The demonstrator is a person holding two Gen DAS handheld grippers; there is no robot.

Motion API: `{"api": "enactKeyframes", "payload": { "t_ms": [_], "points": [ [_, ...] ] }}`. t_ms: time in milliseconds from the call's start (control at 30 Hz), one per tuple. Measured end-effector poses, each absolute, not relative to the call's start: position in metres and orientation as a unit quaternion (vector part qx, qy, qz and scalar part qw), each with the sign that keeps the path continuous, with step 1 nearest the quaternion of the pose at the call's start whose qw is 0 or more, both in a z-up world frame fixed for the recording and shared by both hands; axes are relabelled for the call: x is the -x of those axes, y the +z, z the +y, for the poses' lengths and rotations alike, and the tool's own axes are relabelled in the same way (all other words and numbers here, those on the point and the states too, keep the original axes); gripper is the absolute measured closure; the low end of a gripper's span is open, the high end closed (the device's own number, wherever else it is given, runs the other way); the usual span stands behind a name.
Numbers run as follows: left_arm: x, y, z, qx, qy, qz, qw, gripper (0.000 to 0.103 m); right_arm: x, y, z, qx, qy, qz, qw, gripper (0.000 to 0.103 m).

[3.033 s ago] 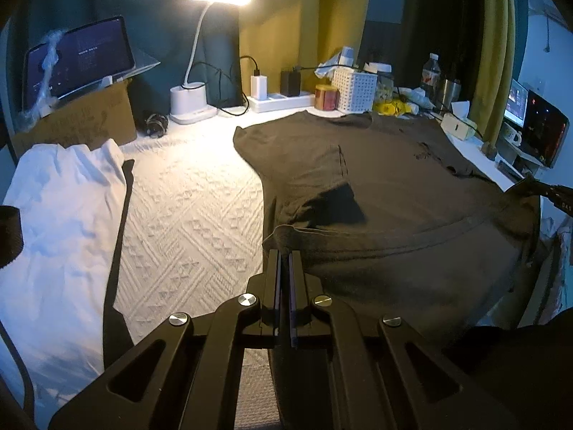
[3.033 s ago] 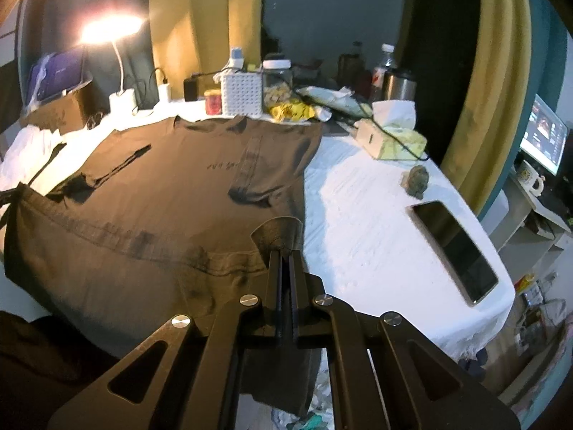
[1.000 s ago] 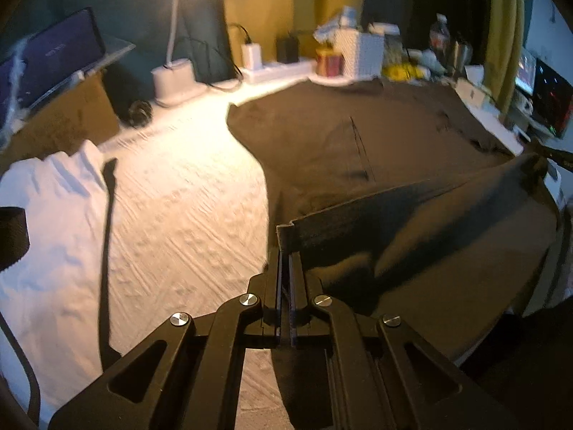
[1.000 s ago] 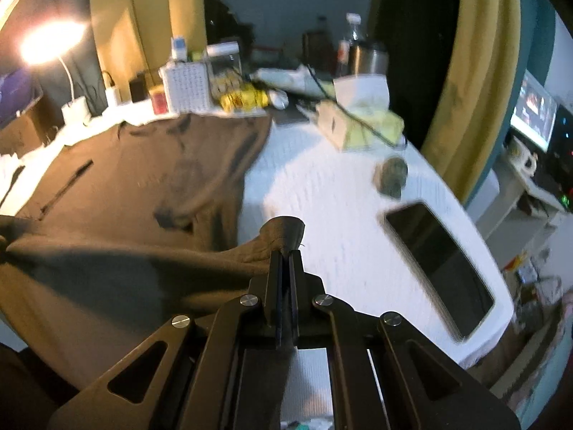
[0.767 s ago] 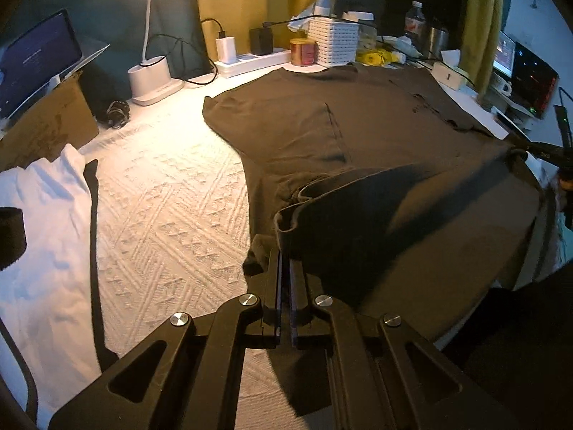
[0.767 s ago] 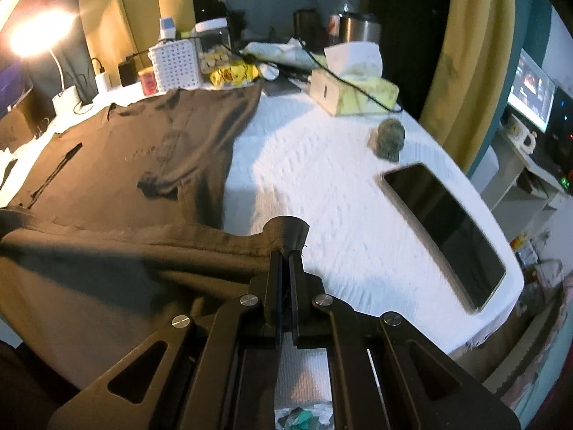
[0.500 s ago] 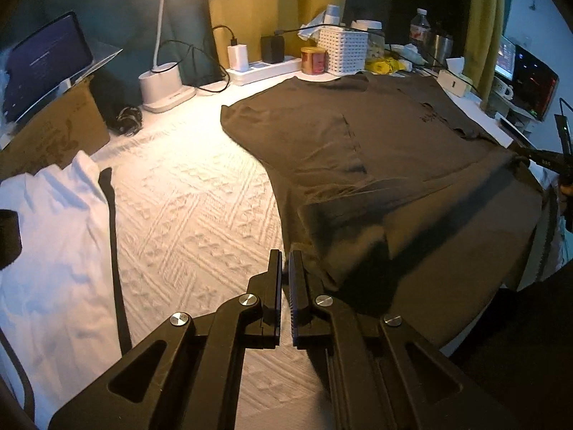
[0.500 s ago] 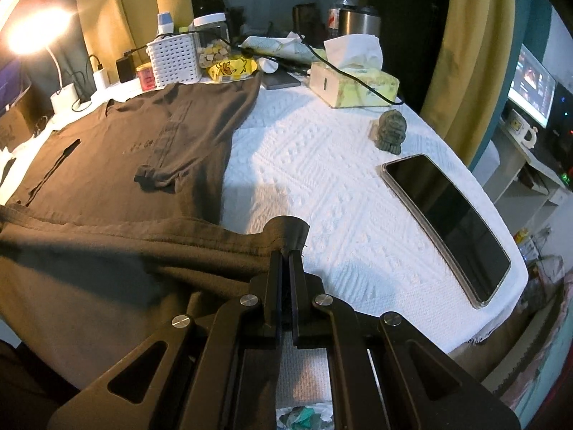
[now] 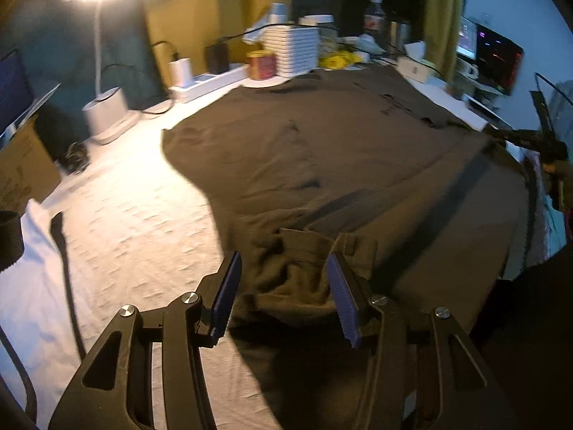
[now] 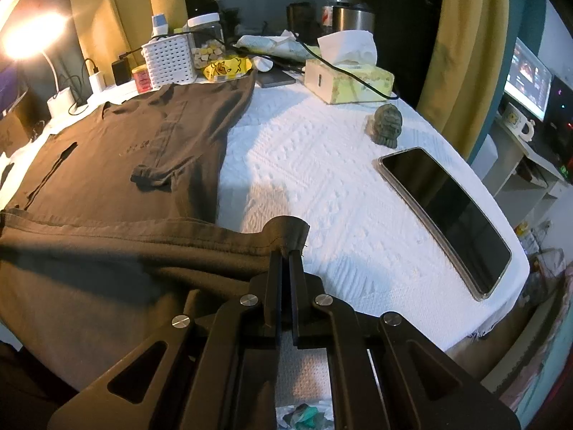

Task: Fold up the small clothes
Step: 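Carry the held hem over toward the collar with both grippers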

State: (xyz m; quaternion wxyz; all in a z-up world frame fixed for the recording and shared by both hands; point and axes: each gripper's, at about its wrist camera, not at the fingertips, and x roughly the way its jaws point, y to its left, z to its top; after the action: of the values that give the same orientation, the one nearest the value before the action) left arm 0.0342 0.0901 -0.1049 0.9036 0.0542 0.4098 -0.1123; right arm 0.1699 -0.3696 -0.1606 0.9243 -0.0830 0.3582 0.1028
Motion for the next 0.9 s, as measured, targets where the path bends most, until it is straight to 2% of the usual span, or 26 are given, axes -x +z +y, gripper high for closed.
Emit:
{"api": "enactKeyframes", "payload": {
  "t_ms": [367,433,467,533,600,900],
  "points": [
    [-0.033,-0.114,0.060,-0.097,-0.154,0.422,0.888,0.055,-0.170,-0.161,-0.370,0.082,0.103,0.358,0.924,0.099],
    [-0.034,-0.119,0.054,-0.106,-0.165,0.431,0.881,0.075,-0.169,-0.162,-0.371,0.079,0.104,0.357,0.925,0.099],
    [-0.035,-0.123,0.052,-0.109,-0.165,0.437,0.878,0.078,-0.169,-0.162,-0.371,0.077,0.104,0.356,0.925,0.099],
    [-0.038,-0.129,0.050,-0.120,-0.153,0.440,0.877,0.093,-0.169,-0.163,-0.372,0.074,0.105,0.354,0.926,0.099],
    [-0.037,-0.123,0.051,-0.119,-0.138,0.428,0.885,0.096,-0.168,-0.161,-0.372,0.073,0.104,0.351,0.928,0.099],
    [-0.024,-0.070,0.086,-0.070,-0.049,0.326,0.941,0.097,-0.164,-0.132,-0.364,0.080,0.108,0.309,0.941,0.099]
  ]
}}
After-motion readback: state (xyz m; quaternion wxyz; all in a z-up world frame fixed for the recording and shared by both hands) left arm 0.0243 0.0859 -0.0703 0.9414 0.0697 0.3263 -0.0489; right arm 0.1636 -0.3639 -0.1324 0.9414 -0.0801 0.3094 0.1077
